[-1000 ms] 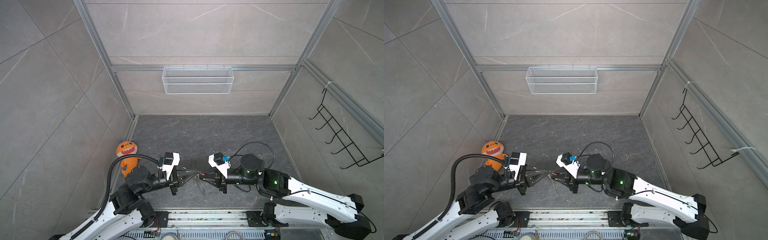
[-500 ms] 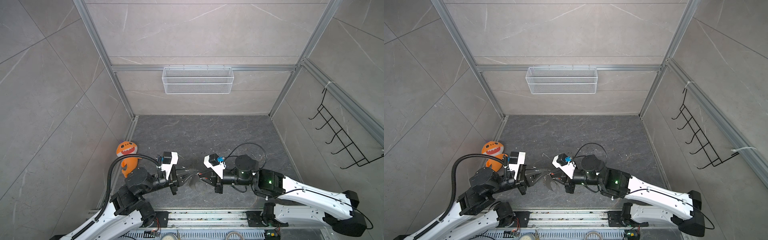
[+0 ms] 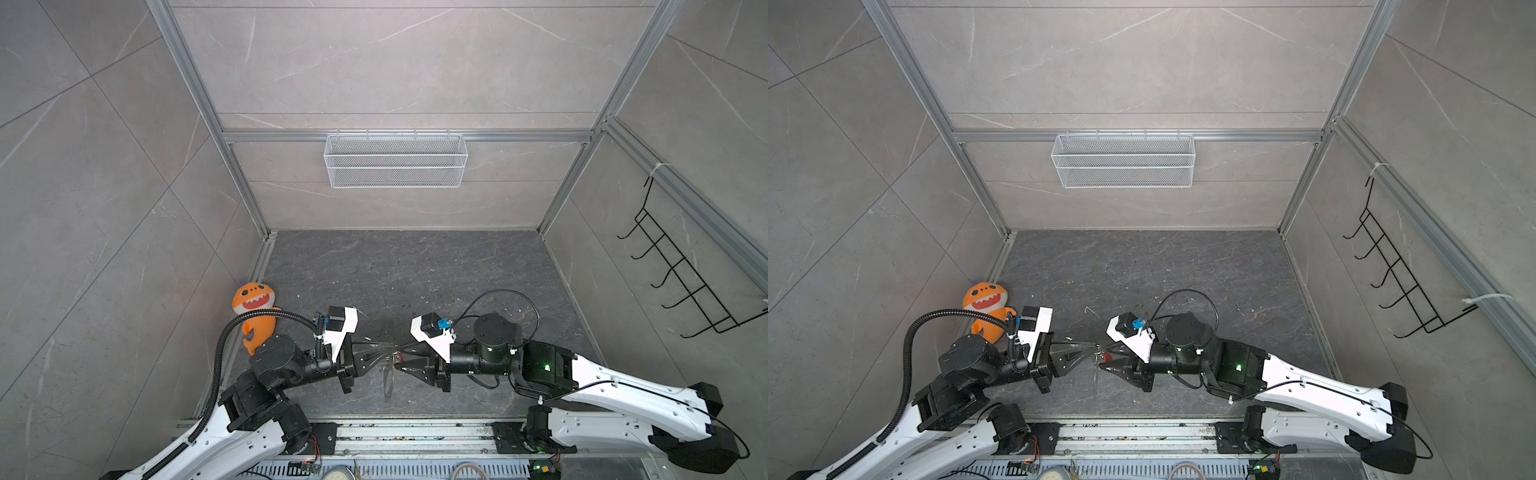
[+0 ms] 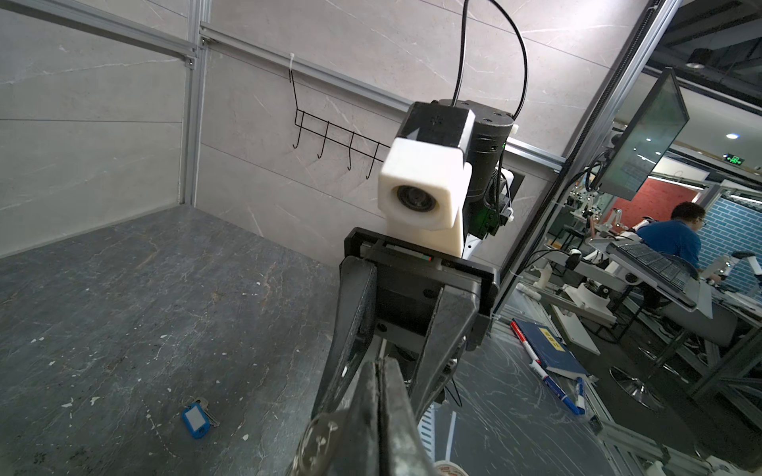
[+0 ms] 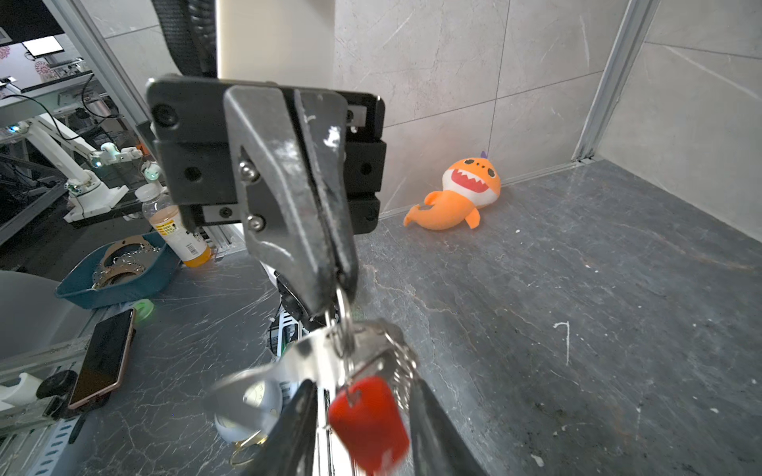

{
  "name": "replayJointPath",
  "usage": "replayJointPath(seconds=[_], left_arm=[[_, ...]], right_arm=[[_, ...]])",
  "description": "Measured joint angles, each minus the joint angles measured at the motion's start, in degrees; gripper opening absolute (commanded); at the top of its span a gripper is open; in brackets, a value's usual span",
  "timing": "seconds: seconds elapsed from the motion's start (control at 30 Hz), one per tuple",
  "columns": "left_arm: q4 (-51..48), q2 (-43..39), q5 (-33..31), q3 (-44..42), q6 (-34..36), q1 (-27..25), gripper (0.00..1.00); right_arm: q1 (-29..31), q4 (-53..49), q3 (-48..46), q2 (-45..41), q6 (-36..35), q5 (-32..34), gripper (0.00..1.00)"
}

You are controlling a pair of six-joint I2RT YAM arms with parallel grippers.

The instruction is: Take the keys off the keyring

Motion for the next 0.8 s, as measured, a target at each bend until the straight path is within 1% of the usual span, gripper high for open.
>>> replayJointPath(seconds=[0.17, 0.27, 0.4, 0.57, 0.8], left_arm=[[-2.38, 0.61, 1.77, 1.77, 1.11, 0.00, 0.00], [-2.95, 1.18, 2.84, 2.29, 1.66, 0.00, 0.00], [-3.02, 2.27, 4.24, 2.36, 2.03, 0.00, 0.00], [-3.10, 2.91, 4.76, 2.36, 2.03, 0.00, 0.00], [-3.10, 2.91, 5.29, 2.36, 2.03, 0.00, 0.00]], right_arm=[[0.00, -3.19, 0.00, -3.65, -0.39, -0.15, 0.49], [0.00, -3.37, 0.28, -4.96, -0.44, -0.17, 0.48], [0.00, -2.05, 0.92, -4.11, -0.44, -0.20, 0.46], [0.00, 0.17, 1.20, -1.97, -0.42, -1.11, 0.41], [0.00, 2.45, 1.25, -0.83, 0.13, -1.97, 0.27]])
